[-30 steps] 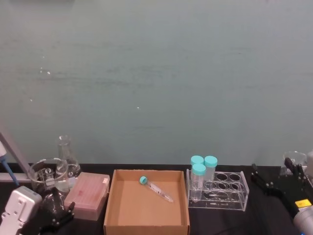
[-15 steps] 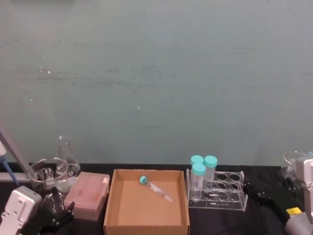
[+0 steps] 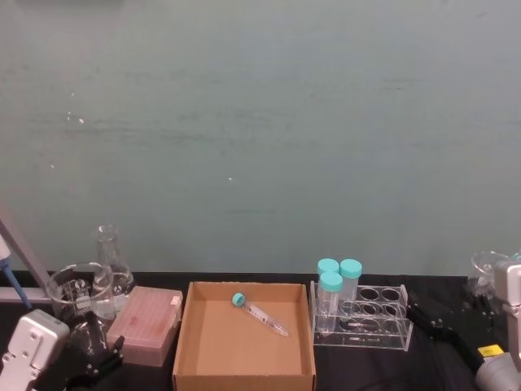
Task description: Use the right hand to move the test tube from the test tube rack into the box.
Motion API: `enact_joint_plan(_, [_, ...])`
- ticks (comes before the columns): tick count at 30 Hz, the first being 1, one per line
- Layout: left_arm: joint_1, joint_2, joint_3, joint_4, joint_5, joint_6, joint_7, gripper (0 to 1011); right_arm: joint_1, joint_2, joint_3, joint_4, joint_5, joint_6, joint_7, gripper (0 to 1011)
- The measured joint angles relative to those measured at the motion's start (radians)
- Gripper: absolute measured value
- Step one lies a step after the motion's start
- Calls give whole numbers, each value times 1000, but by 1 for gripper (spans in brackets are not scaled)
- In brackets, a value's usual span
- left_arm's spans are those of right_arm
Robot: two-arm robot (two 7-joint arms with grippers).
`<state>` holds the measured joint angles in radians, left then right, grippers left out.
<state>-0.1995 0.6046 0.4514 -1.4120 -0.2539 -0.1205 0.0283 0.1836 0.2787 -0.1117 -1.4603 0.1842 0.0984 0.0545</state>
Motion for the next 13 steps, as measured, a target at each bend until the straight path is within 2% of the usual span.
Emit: enact_joint_plan(13, [0,0,0,0,0,0,0,1000,-1,0,1,-1,0,0,-3,1000])
